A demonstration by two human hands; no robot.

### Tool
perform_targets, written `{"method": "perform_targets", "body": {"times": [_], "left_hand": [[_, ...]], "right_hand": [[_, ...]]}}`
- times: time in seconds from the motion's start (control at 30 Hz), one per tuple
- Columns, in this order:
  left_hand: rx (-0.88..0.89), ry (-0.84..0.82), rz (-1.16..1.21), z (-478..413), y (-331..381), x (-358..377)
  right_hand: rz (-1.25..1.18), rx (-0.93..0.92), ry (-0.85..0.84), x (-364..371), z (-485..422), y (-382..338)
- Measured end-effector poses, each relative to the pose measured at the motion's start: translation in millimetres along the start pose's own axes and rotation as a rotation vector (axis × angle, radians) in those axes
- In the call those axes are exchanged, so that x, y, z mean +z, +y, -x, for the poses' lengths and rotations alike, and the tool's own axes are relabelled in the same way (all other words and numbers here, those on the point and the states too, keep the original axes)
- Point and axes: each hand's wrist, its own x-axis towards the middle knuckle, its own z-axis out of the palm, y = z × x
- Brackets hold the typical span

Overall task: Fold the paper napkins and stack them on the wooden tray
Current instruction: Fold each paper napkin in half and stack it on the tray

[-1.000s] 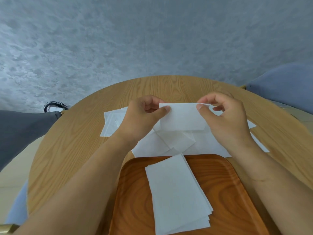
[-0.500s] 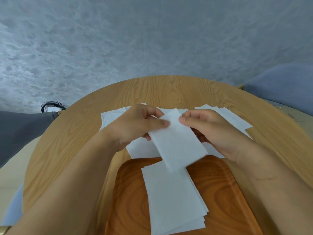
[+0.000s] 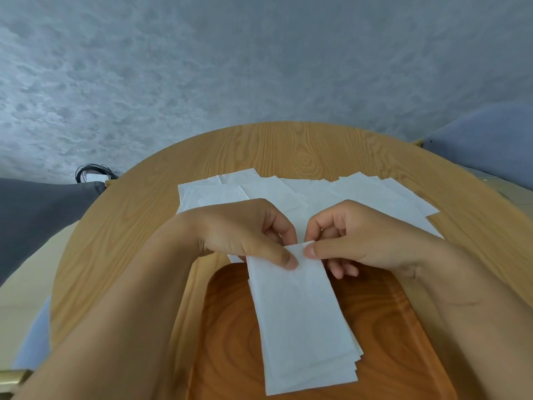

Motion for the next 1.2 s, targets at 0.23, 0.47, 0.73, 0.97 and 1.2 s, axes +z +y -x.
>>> {"method": "perform_targets", "body": {"times": [0.23,0.47,0.73,0.97,1.2], "left_hand": [[0.003,0.068,-0.04,-8.3,-5.1,0.2],[0.101,0.555,-0.096,-27.2,-18.8,-2.8],[-0.021,0.796,-0.312,-44.2,-41.8,2.1],[-0.1,0.869,-0.373,-44.2,-45.3,1.0],[-0.158,0.903,-0.402,-43.6,-41.7,-0.4]], "right_hand": [[0.088,-0.026,-0.013,-2.0,-1.3,6.3],[0.244,-0.097,0.579,-16.6,-15.2,28.5],[0.505,-0.014,0.548,-12.9,-25.9,46.0],[0.481,-0.037,0.57,-15.4,-26.2,48.9],[0.466,-0.061,0.59,-14.1,-27.7,50.2]]}}
